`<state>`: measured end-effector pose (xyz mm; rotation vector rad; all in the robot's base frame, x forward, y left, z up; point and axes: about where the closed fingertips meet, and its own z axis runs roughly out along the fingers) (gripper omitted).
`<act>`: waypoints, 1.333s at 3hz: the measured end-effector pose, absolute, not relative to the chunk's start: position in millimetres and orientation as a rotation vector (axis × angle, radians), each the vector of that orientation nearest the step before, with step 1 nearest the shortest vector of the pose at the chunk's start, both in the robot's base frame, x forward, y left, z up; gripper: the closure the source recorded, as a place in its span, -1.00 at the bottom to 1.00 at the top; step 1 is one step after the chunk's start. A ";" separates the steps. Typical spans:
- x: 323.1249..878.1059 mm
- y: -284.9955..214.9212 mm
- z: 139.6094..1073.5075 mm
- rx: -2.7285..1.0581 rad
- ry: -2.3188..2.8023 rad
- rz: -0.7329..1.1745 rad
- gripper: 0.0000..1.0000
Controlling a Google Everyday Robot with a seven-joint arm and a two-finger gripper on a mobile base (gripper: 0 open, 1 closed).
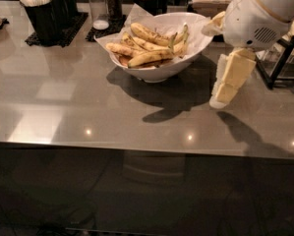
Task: Pick banana from white bowl
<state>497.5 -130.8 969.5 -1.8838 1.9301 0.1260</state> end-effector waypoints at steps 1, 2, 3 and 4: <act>511.1 -114.1 954.2 -1.888 1.882 0.223 -1.00; 543.4 -94.3 936.7 -1.868 1.809 0.288 -1.00; 543.2 -90.6 936.8 -1.875 1.803 0.293 -1.00; 548.6 -56.3 930.8 -1.942 1.734 0.371 -1.00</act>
Offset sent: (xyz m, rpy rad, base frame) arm 0.0438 0.0318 -0.0480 0.1738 0.0633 0.0604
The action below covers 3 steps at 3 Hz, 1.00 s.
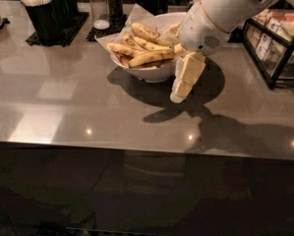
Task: Pick banana from white bowl
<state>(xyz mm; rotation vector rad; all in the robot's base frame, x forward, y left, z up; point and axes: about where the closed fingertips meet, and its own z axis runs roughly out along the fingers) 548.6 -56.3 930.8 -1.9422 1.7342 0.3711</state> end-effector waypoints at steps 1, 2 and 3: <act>554.0 -20.5 929.8 -2.014 1.649 0.419 -1.00; 554.3 -18.2 929.9 -2.017 1.645 0.420 -0.63; 554.3 -18.2 929.9 -2.017 1.645 0.420 -0.16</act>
Offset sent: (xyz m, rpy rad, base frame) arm 0.0049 0.0323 -0.0009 0.0123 0.0050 0.0791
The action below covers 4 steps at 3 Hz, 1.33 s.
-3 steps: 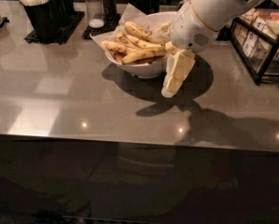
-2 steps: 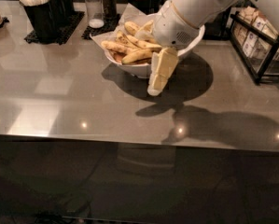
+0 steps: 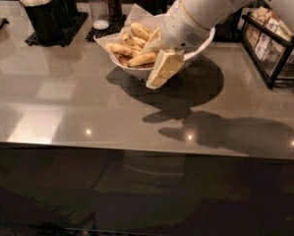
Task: Pick banana from white bowl
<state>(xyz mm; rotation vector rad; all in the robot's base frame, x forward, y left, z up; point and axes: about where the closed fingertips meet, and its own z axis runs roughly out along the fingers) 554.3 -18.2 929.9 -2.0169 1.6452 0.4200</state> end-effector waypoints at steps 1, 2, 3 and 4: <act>554.3 -18.2 929.9 -2.017 1.645 0.420 0.30; 554.4 -18.2 929.9 -2.017 1.645 0.420 0.77; 560.2 -14.3 933.3 -2.014 1.635 0.421 1.00; 572.4 -5.6 945.6 -2.029 1.588 0.422 1.00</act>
Offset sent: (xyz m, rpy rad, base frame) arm 0.0000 0.0000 0.0000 0.0000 0.0000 0.0000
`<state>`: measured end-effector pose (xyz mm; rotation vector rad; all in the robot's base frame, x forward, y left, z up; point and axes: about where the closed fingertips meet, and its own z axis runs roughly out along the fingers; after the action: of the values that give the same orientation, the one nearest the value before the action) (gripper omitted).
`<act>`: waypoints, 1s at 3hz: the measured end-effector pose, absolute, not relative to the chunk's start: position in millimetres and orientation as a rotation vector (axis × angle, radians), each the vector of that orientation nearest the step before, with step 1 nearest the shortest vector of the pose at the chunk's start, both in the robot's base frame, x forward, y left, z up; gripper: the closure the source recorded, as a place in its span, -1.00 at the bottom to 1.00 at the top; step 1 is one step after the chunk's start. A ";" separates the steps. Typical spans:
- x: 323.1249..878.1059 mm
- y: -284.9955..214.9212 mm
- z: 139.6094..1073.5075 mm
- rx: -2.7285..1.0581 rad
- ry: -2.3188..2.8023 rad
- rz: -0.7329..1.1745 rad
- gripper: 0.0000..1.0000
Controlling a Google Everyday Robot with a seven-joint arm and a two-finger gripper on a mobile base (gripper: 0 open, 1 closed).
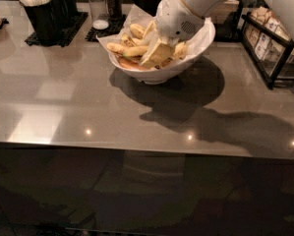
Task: Pick banana from white bowl
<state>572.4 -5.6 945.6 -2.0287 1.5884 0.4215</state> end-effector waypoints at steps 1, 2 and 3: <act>592.3 2.3 967.9 -2.063 1.523 0.357 1.00; 609.5 8.1 989.6 -2.117 1.469 0.267 1.00; 615.7 -9.2 993.6 -2.084 1.493 0.357 1.00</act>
Offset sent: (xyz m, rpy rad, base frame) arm 0.0575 0.0147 0.0762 -0.1284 -0.2030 0.1225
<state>615.7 -9.2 993.6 -2.0842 1.4929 0.3566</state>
